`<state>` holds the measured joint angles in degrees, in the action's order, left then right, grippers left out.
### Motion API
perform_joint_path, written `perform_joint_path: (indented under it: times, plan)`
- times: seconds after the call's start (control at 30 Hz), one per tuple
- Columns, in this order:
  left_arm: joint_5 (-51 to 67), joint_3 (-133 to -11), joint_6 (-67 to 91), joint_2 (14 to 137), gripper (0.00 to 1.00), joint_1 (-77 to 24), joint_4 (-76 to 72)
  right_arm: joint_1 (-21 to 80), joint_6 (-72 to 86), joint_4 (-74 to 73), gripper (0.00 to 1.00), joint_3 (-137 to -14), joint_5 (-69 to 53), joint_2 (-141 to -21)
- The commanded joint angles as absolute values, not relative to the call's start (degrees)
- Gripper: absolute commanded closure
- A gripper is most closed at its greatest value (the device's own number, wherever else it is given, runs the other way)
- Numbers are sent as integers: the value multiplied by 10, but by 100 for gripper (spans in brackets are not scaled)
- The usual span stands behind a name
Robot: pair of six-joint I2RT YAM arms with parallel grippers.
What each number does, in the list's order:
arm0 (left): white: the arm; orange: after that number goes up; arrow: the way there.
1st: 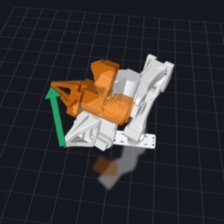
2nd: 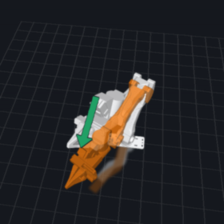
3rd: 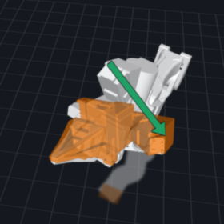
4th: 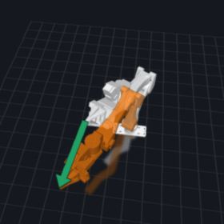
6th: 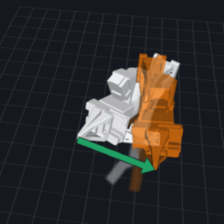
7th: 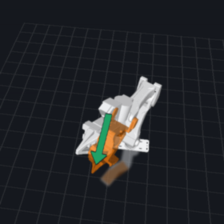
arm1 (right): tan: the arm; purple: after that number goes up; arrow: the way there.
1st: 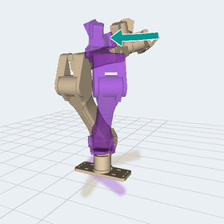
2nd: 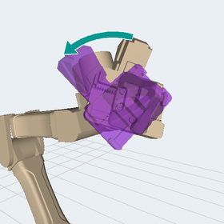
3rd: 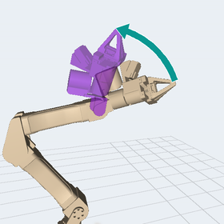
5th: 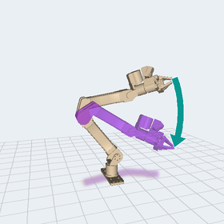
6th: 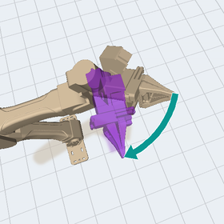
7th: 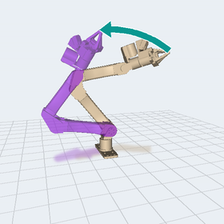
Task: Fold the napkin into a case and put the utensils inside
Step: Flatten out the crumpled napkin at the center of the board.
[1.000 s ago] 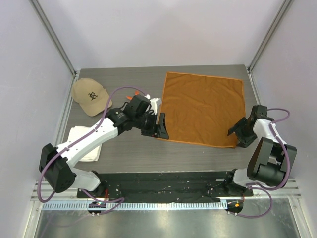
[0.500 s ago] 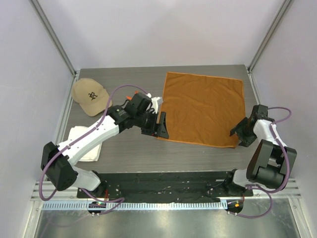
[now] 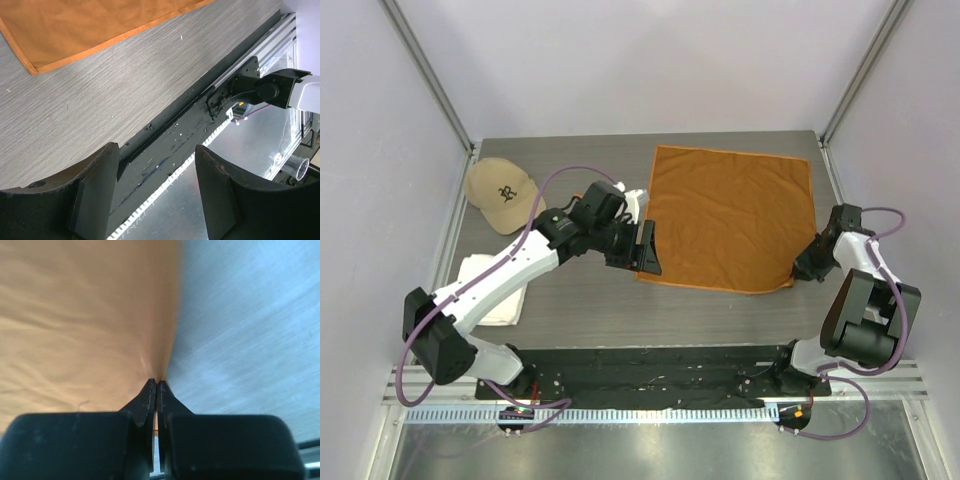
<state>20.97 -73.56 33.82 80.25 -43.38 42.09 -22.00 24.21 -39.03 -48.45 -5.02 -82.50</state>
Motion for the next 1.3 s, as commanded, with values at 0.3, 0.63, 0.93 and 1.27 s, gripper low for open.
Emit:
perform_joint_path:
  times: [0.3, 0.63, 0.93, 1.27]
  plan:
    - [208, -783, 330, 836, 35, -429, 420, -103, 337, -385, 47, -781, -154, -1013]
    - [210, -770, 337, 829, 35, -425, 412, -144, 338, -340, 48, -675, -167, -961]
    - [224, -766, 344, 832, 35, -421, 410, -143, 354, -291, 49, -646, -156, -988]
    - [224, -770, 342, 838, 36, -420, 415, -143, 358, -266, 52, -663, -149, -1034]
